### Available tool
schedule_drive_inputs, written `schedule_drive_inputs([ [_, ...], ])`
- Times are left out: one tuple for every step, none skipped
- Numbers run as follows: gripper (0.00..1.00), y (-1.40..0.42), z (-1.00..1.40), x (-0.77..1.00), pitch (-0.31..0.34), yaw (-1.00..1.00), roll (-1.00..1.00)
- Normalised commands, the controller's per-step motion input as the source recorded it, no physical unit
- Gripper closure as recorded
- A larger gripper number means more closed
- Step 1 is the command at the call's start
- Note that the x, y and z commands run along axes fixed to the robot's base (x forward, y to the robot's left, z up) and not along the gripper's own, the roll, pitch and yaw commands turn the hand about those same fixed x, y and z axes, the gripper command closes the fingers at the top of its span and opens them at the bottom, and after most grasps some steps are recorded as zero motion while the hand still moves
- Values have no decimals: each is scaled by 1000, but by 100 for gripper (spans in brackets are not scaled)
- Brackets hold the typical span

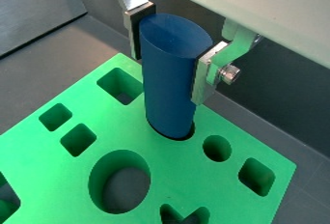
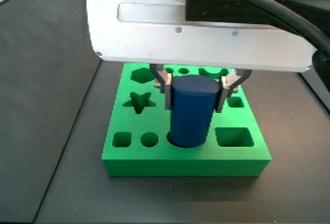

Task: Pick up the oval object. Move up. Place the oval object on the fixture. Regrasp the oval object. Move to above the board. Insert the oval object.
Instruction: Insert the oval object.

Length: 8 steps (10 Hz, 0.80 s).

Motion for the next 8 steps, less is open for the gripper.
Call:
schedule_drive_inputs([
  [100, 0, -514, 0, -53, 0, 74],
  [100, 0, -566, 0, -64, 11, 71],
  [100, 0, -569, 0, -60, 51, 96],
  [100, 0, -577, -14, -69, 20, 71],
  [100, 0, -574, -57, -70, 0, 71],
  [100, 0, -571, -117, -80, 0, 66],
  [100, 0, -574, -137, -90, 0, 64],
  [100, 29, -571, -160, -91, 3, 49],
])
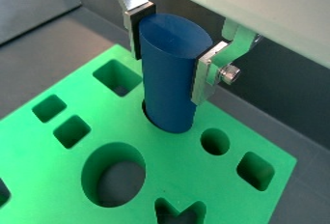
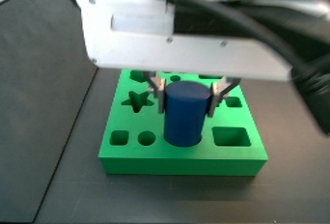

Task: Pick up the oval object. Move up. Place the oval object on the fixture. Regrasp the oval object. Move to above the board. Insert the oval object.
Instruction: Insert the oval object.

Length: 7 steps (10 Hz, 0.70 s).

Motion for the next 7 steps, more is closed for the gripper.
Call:
schedule_drive_inputs([
  [100, 0, -571, -123, -111, 9, 31],
  [100, 0, -580, -26, -101, 29, 21],
  [100, 0, -620, 0, -99, 29, 44],
  [100, -3, -663, 0, -74, 29, 96],
  [100, -23, -329, 0, -19, 0, 14],
  [100, 46, 0, -9, -44, 0, -56],
  [100, 0, 0, 0, -13, 0, -6],
])
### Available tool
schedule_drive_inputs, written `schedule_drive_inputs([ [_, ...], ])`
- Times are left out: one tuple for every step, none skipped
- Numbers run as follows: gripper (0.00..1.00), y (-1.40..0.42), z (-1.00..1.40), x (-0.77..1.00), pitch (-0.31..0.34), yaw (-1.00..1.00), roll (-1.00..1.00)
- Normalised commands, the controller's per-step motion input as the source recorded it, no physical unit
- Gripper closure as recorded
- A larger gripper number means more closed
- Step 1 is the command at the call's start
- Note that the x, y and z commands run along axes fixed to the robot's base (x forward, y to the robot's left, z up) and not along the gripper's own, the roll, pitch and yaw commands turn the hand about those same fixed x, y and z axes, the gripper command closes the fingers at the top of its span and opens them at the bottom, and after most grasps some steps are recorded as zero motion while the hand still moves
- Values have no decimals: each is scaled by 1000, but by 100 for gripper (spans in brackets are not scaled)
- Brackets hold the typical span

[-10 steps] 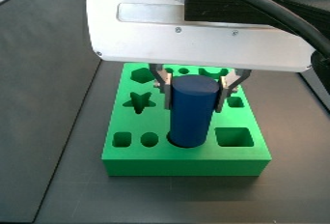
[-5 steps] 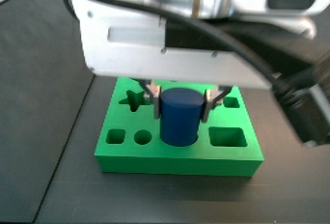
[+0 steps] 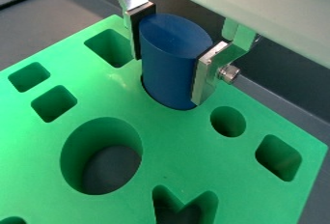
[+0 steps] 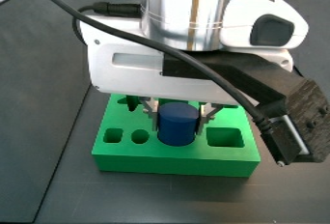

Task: Pick up the oval object. Move up. Place the oval object on the fixture. Regrasp the oval object. Move to above the board. Insert the oval object.
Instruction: Insert the oval object.

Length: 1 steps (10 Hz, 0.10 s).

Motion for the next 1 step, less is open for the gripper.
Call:
schedule_drive_inputs([
  [100, 0, 0, 0, 0, 0, 0],
])
